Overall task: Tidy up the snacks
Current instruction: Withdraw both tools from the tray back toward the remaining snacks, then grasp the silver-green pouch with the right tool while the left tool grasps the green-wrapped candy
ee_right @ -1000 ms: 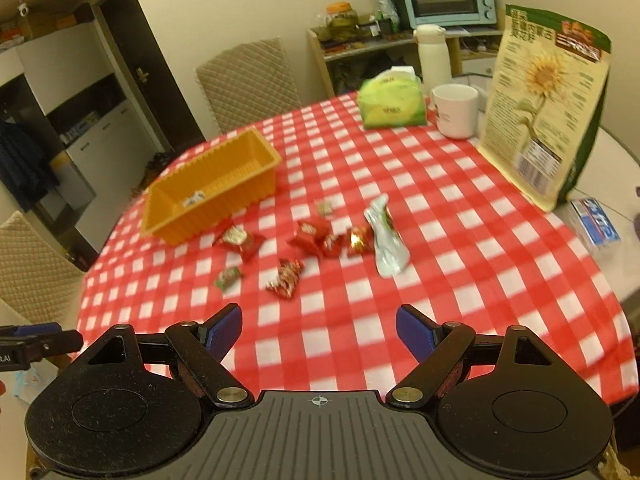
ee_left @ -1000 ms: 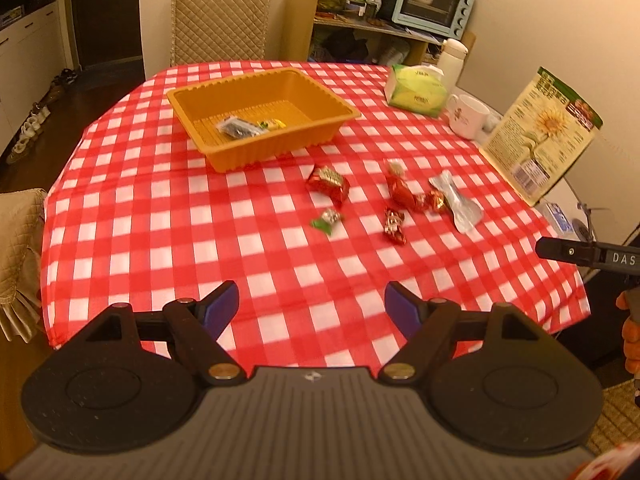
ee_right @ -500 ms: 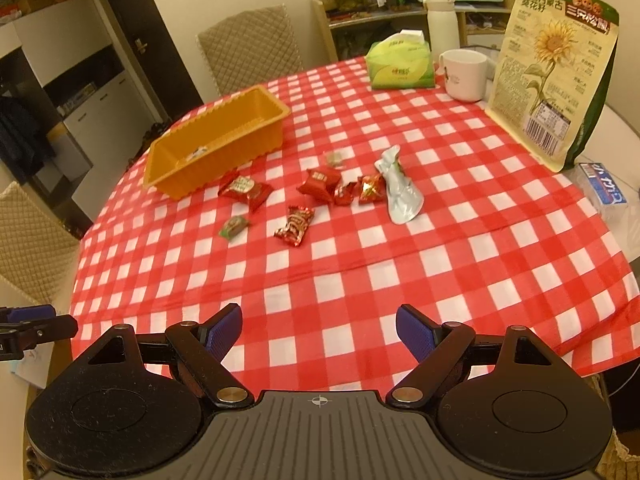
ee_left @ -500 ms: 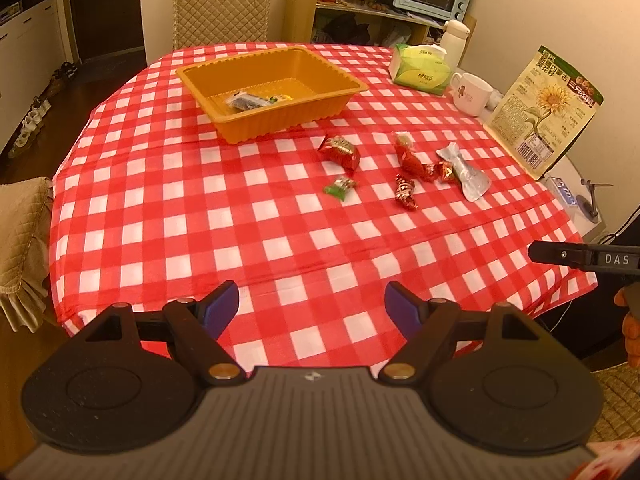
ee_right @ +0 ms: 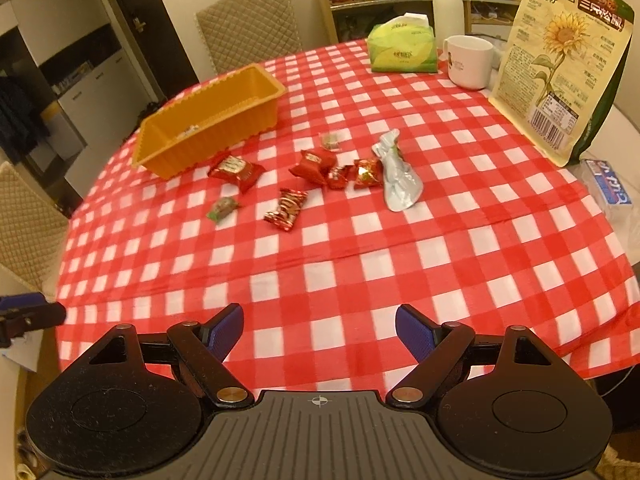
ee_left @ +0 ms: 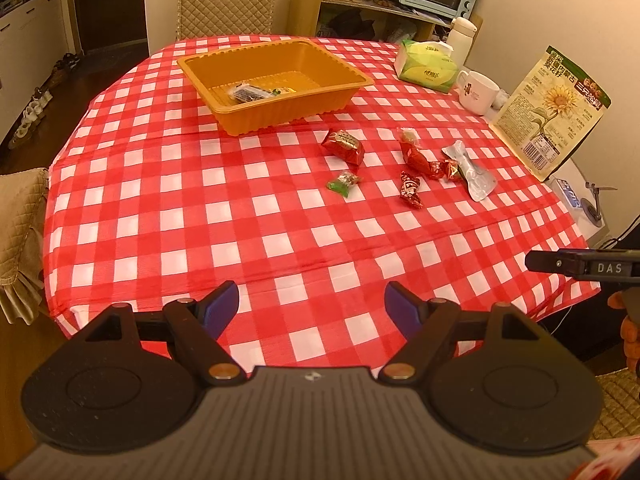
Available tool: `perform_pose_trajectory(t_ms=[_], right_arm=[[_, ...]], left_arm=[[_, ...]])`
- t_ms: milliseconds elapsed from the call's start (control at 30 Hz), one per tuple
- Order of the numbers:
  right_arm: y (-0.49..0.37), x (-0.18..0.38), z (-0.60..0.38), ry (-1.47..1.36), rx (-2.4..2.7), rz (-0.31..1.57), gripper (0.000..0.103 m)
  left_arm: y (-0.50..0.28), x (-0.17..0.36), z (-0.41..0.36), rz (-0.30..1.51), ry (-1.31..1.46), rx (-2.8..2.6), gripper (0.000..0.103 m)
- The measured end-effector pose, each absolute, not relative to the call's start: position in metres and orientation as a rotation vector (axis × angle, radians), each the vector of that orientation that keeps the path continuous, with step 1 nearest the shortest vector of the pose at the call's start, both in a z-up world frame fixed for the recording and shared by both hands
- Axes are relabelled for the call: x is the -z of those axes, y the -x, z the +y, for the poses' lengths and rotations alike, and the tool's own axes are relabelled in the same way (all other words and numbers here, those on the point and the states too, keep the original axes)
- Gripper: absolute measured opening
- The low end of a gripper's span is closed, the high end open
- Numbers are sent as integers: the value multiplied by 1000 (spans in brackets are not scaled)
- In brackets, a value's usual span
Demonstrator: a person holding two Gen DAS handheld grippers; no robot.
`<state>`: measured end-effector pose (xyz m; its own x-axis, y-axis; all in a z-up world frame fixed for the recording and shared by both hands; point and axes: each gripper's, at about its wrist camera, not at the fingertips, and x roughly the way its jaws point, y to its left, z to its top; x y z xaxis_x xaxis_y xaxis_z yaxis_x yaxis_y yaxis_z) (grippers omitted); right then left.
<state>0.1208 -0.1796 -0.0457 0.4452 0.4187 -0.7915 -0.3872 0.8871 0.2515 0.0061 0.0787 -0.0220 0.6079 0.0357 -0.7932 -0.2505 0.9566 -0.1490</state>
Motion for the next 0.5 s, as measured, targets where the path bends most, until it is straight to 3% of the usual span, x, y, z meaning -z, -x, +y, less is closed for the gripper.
perform_pose_trajectory(t_ms=[433,500], right_arm=[[-163,59,-215,1,-444,956,83],[-171,60,-218,15,-448,941,79]], left_arm=[[-41,30,67,883,217,-161,78],[-48,32,66,883,219,-164,78]])
